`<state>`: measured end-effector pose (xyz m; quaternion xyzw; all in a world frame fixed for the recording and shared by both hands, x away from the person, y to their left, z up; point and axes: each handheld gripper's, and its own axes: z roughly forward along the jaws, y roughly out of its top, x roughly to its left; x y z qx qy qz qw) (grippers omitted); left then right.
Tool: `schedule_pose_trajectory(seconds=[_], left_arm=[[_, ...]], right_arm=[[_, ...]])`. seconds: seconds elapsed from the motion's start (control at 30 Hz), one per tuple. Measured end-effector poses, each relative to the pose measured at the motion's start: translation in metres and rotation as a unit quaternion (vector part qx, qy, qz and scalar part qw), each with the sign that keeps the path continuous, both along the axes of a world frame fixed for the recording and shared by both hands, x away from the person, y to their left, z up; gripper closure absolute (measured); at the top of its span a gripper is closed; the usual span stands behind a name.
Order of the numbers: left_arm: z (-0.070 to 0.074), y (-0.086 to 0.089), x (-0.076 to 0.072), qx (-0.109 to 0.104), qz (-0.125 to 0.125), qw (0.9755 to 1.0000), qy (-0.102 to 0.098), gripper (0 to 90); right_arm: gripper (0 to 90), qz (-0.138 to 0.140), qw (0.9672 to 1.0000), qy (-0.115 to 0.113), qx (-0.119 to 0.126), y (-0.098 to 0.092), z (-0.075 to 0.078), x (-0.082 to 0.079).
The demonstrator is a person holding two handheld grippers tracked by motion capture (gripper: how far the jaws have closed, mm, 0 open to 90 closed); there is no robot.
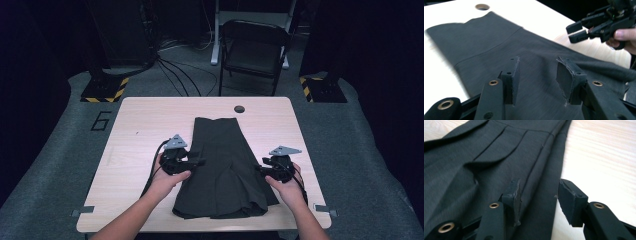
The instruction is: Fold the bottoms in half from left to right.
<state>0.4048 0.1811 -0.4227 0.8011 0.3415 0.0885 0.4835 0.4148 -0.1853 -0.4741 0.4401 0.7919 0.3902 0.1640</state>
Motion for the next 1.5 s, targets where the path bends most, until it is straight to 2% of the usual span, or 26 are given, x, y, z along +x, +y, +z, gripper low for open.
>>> schedule_pose_trajectory(seconds=[0.13, 0.27, 0.33, 0.4, 0.5, 0.6, 0.7, 0.73, 0.77, 0.8, 0.83, 0.9, 0.97, 1.0, 1.13, 1.2, 1.27, 1.33, 1.5], left_arm=[[-0.004, 0.021, -0.005, 0.011, 0.018, 0.9998, -0.005, 53.3], [-0.007, 0.040, -0.009, 0.010, 0.031, 0.9995, 0.001, 53.1], [-0.009, 0.047, -0.011, 0.011, 0.037, 0.9992, -0.003, 52.8], [-0.010, 0.054, -0.015, 0.005, 0.044, 0.9990, 0.001, 52.8], [-0.013, 0.063, -0.018, -0.004, 0.056, 0.9984, -0.005, 52.8], [-0.018, 0.067, -0.019, -0.012, 0.065, 0.9978, -0.003, 52.7], [-0.022, 0.068, -0.021, 0.000, 0.068, 0.9977, -0.005, 52.5], [-0.023, 0.069, -0.021, 0.001, 0.068, 0.9976, -0.005, 52.5], [-0.025, 0.070, -0.022, 0.003, 0.069, 0.9976, -0.001, 52.4], [-0.026, 0.071, -0.023, 0.009, 0.071, 0.9974, -0.010, 52.4], [-0.027, 0.072, -0.024, 0.008, 0.073, 0.9973, -0.005, 52.4], [-0.028, 0.074, -0.025, 0.017, 0.073, 0.9972, -0.008, 52.3], [-0.029, 0.075, -0.027, 0.019, 0.075, 0.9969, -0.011, 52.2], [-0.030, 0.075, -0.028, 0.020, 0.076, 0.9969, -0.012, 52.2], [-0.034, 0.076, -0.031, 0.017, 0.084, 0.9962, -0.012, 51.9], [-0.035, 0.077, -0.032, 0.019, 0.083, 0.9963, -0.006, 51.8], [-0.035, 0.078, -0.033, 0.019, 0.085, 0.9962, -0.005, 51.7], [-0.037, 0.078, -0.034, 0.017, 0.091, 0.9957, -0.010, 51.7], [-0.038, 0.080, -0.035, 0.019, 0.092, 0.9956, -0.004, 51.5]], right_arm=[[53.4, 0.009, 0.9999, -0.006, -0.011, 0.011, 0.006, 0.012], [52.2, 0.008, 0.9999, -0.010, -0.003, 0.020, 0.013, 0.025], [50.3, 0.005, 1.0000, -0.003, 0.001, 0.022, 0.016, 0.034], [50.3, -0.005, 1.0000, 0.000, 0.005, 0.026, 0.016, 0.043], [50.7, -0.011, 0.9998, 0.013, 0.005, 0.031, 0.013, 0.058], [51.5, -0.011, 0.9998, 0.017, 0.005, 0.037, 0.009, 0.070], [51.7, -0.015, 0.9996, 0.014, -0.019, 0.047, 0.006, 0.082], [51.7, -0.018, 0.9997, 0.008, -0.016, 0.048, 0.005, 0.084], [51.6, -0.018, 0.9996, 0.013, -0.018, 0.050, 0.005, 0.087], [51.6, -0.018, 0.9995, 0.014, -0.024, 0.054, 0.005, 0.091], [51.3, -0.018, 0.9994, 0.012, -0.028, 0.056, 0.004, 0.095], [51.1, -0.015, 0.9994, 0.006, -0.030, 0.059, 0.001, 0.100], [49.8, -0.026, 0.9990, 0.016, -0.031, 0.063, -0.004, 0.105], [49.2, -0.025, 0.9989, 0.012, -0.038, 0.064, -0.007, 0.108], [47.5, -0.033, 0.9984, 0.024, -0.038, 0.068, -0.016, 0.112], [47.3, -0.029, 0.9980, 0.027, -0.048, 0.070, -0.020, 0.114], [50.0, -0.027, 0.9975, 0.039, -0.052, 0.072, -0.025, 0.116], [53.3, -0.019, 0.9966, 0.044, -0.067, 0.075, -0.030, 0.117], [61.1, -0.008, 0.9969, 0.036, -0.070, 0.076, -0.030, 0.116]])
